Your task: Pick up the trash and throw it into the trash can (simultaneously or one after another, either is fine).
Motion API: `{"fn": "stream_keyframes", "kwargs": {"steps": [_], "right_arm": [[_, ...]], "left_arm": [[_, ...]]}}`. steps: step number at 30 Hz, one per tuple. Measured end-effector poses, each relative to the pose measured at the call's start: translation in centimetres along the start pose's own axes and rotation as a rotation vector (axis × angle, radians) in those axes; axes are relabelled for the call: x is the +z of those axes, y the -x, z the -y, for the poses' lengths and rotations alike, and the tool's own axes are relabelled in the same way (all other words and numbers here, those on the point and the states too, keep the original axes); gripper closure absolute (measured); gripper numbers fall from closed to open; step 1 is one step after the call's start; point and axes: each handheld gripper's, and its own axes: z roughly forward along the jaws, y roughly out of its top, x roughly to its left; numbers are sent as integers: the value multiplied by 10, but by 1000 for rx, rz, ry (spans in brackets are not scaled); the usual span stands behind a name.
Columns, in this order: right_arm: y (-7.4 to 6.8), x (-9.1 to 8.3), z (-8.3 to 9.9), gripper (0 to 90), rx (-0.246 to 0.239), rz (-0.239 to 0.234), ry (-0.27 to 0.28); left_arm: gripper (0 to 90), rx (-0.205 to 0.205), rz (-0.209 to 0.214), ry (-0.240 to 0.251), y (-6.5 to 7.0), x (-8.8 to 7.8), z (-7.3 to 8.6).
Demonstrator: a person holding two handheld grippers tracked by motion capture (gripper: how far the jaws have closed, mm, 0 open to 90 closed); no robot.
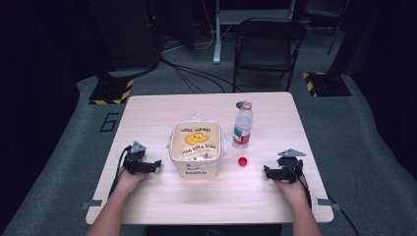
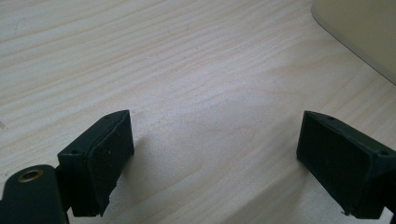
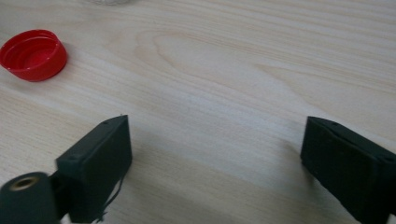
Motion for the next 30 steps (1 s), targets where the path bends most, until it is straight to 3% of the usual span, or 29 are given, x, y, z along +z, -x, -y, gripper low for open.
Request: {"fn": "stream_keyframes", "kwargs": {"steps": [5,7,11,20,30], "right_arm": [[5,-3,-3,212,8,9,-12],[6,-5,-6,309,20,9,-33],[6,-7,-8,350,45,-9,-41],[-6,-18,-17,377,75,-115,-3],[-23,-23,-47,322,55,-102,57]], "left_arm": [[101,-10,-7,-2,2,0,0],[102,-7,-7,0,2,0,0],[102,-14,-6,1,3,0,1],[101,-1,-4,-5,3,-1,1],[99,1,8,-1,4,0,0]]}}
